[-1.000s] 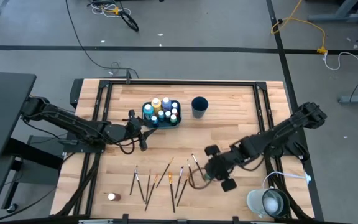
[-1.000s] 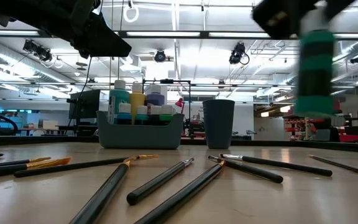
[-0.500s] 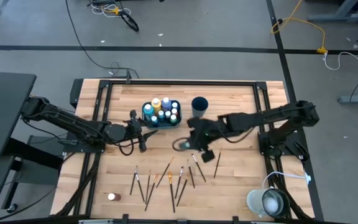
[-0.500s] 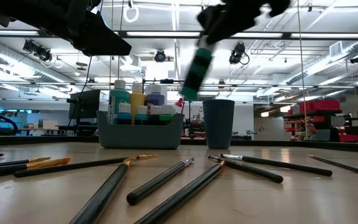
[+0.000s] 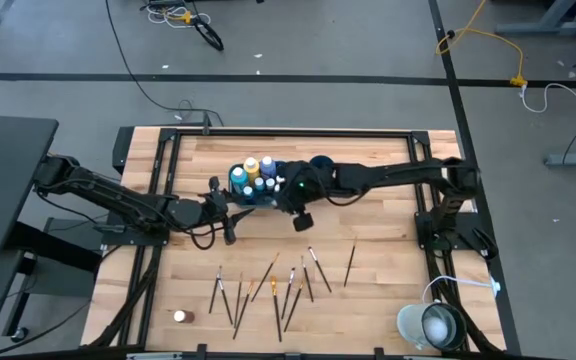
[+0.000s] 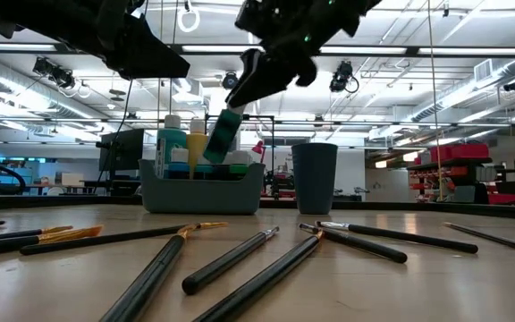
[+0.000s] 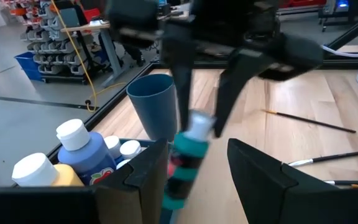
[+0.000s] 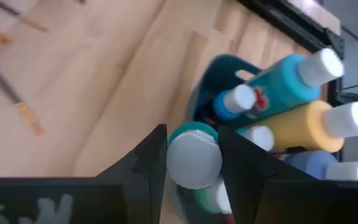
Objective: Pick & Place Paint Supplies
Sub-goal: Put the small light blue paint bottle into the blue bin, then put the red paint bottle into the blue bin
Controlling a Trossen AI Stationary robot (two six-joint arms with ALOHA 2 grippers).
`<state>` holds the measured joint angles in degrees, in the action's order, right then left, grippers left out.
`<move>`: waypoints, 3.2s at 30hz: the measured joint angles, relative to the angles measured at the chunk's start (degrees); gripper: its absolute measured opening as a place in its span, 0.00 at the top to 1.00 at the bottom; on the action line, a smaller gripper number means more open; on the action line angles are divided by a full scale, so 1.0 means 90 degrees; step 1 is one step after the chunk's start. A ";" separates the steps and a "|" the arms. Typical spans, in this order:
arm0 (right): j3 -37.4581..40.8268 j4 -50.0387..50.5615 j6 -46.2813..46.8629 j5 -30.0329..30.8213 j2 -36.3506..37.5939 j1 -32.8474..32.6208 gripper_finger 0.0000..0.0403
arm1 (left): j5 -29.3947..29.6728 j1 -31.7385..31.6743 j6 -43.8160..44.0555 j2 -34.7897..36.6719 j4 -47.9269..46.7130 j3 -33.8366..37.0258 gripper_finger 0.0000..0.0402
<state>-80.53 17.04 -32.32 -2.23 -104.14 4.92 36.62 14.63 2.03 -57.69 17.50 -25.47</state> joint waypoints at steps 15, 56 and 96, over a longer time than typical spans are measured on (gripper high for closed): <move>-0.0002 0.0020 -0.0144 -0.0075 -0.0519 0.0454 0.69 | -0.0022 0.0000 -0.0095 0.0000 -0.0013 0.0000 0.56; -0.0009 -0.0657 -0.0726 -0.0411 -0.0988 0.0907 0.58 | -0.0022 0.0000 -0.0107 0.0000 -0.0021 -0.0002 0.56; 0.0000 -0.0662 0.0880 0.0485 -0.0056 -0.0623 0.58 | -0.1189 0.1942 0.0295 0.0851 -0.0989 -0.0296 0.56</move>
<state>-80.53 11.08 -24.40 2.13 -104.64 -0.69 25.92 32.11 4.69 -50.03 8.60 -28.14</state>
